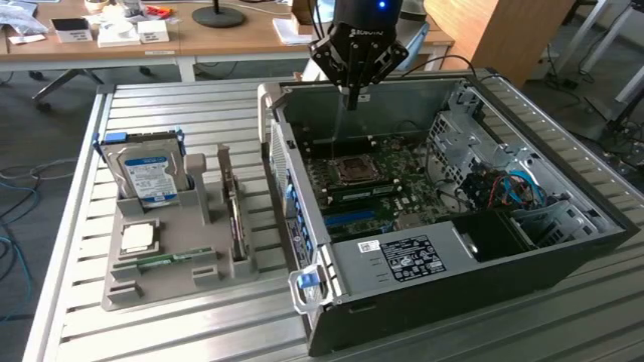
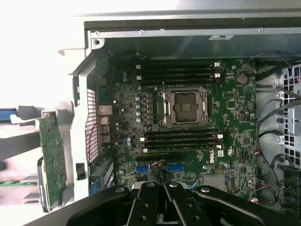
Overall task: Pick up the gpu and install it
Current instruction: 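Reach for the gpu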
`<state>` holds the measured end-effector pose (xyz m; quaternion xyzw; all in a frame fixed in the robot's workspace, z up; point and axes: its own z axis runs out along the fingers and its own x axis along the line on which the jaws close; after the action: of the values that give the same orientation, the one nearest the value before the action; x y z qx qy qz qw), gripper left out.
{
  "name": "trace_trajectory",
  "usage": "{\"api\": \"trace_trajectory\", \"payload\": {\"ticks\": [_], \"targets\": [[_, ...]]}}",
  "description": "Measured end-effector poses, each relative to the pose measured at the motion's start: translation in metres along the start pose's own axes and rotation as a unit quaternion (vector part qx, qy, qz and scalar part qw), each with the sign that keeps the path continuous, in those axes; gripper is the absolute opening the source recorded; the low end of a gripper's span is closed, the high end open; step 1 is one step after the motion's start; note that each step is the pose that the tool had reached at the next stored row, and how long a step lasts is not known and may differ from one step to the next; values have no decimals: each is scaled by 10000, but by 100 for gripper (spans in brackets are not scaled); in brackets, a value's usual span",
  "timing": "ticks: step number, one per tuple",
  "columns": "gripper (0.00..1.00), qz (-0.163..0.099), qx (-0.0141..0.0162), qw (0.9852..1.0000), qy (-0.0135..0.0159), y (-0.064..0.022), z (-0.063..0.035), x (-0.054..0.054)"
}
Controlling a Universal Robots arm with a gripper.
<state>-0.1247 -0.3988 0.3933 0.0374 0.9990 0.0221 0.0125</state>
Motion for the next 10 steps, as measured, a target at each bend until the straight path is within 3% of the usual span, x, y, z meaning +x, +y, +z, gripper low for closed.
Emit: {"api": "trace_trajectory", "payload": {"ticks": [10], "targets": [[11,0,0,10000,0,-3,-1,39]]}}
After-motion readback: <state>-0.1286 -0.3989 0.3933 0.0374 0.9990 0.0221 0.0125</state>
